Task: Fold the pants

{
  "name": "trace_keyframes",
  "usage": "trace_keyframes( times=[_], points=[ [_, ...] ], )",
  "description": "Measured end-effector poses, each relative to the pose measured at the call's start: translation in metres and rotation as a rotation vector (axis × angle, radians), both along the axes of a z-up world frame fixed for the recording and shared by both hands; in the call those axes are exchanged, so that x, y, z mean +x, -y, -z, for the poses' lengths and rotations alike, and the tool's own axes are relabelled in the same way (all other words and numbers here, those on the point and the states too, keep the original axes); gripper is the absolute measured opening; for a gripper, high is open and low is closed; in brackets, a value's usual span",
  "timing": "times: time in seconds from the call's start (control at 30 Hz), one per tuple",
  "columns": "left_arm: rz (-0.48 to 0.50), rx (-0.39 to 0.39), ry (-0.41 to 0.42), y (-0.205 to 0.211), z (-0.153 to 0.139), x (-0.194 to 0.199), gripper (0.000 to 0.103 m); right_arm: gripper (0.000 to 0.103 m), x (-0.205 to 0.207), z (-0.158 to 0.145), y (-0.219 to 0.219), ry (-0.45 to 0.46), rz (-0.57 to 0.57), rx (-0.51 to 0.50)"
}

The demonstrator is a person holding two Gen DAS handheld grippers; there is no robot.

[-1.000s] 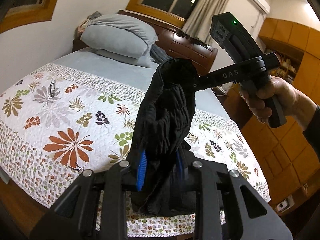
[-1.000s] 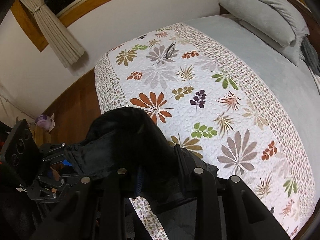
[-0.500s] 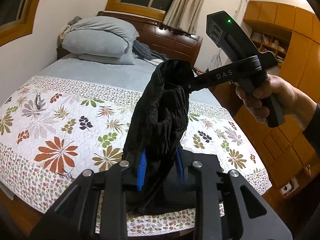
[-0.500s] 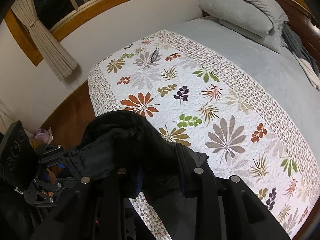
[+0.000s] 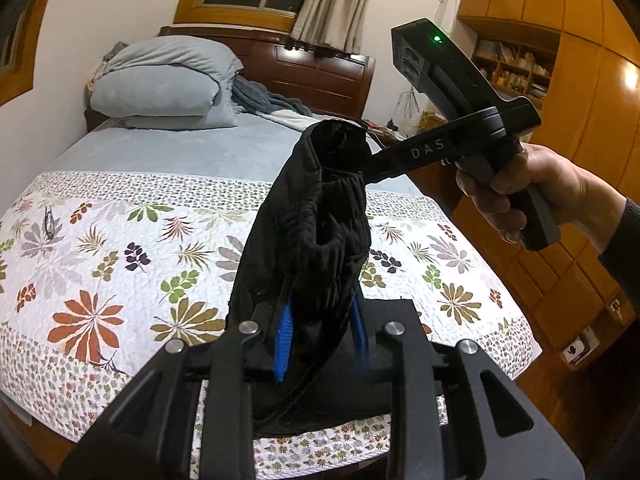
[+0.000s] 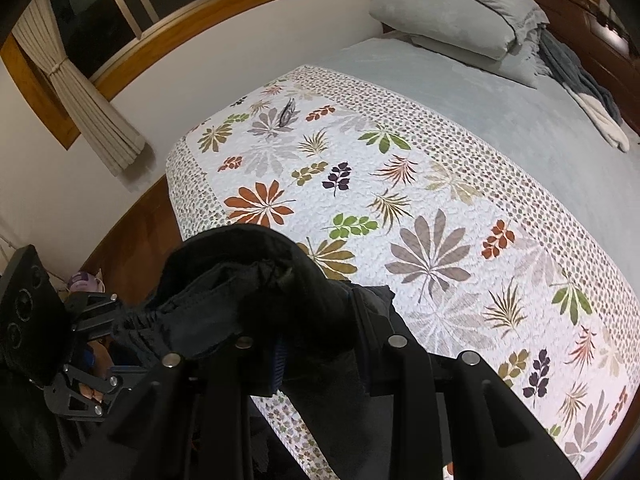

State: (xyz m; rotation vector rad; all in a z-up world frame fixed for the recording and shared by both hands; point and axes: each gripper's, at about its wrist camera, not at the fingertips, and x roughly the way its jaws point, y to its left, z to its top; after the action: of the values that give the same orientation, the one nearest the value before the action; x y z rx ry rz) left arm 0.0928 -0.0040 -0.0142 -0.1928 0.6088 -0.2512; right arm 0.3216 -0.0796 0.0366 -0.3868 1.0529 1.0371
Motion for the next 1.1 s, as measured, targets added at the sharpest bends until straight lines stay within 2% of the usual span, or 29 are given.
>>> trace_keyframes(
  times=[0.63,1.1],
  points=[
    [0.101,0.085,-0.013,0.059,0.016,0.015,0.024,0.029,0.015,0.027,0.062,-0.003,0.008,0.036],
    [0.17,0.199,-0.046,0.115,0.04,0.026,0.023,0.029,0.028,0.07,0.115,-0.035,0.017,0.103]
  ],
)
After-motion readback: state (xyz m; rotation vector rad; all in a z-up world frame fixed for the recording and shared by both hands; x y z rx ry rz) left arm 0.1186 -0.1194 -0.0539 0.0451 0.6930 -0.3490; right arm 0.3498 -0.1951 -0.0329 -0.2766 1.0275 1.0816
